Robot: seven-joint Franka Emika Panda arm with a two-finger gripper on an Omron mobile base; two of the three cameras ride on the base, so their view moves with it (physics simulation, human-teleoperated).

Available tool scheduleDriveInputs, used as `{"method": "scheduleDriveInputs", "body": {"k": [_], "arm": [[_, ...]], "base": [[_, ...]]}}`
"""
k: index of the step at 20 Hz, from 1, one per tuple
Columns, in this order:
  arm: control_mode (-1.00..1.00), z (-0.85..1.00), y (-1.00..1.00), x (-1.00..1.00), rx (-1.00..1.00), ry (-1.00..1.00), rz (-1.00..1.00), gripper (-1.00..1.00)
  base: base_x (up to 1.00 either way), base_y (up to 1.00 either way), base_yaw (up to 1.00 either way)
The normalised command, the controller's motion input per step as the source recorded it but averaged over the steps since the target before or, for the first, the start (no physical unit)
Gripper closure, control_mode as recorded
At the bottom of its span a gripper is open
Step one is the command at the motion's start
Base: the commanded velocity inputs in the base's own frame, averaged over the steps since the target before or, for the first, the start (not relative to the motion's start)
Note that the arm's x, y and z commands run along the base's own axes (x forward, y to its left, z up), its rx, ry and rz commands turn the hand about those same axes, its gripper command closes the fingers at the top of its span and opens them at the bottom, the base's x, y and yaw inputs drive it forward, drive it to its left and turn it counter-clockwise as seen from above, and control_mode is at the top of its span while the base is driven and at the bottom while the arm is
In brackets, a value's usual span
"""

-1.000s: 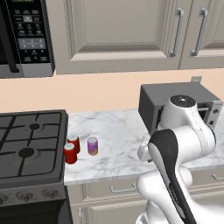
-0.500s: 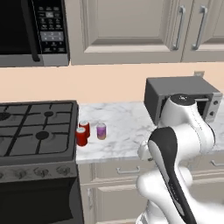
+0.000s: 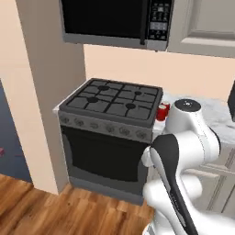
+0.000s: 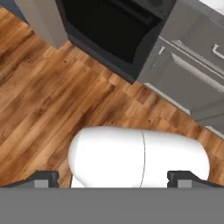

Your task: Four empty soda cans are scattered around the kitchen. Gather all the cans and cluster them next to the stove for recycling.

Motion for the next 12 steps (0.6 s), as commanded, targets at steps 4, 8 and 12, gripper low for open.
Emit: {"method": "scheduleDriveInputs", "body": {"k": [4,8,12], "arm": [[1.00,0.00,0.00,0.00,0.00,0.00,0.00,-1.00],[1.00,0.00,0.00,0.00,0.00,0.00,0.00,-1.00],[1.00,0.00,0.00,0.00,0.00,0.00,0.00,-1.00]], "base": [[-0.06,0.18,0.93],[0.00,-0.11,0.94],[0.07,0.00,0.94]]}}
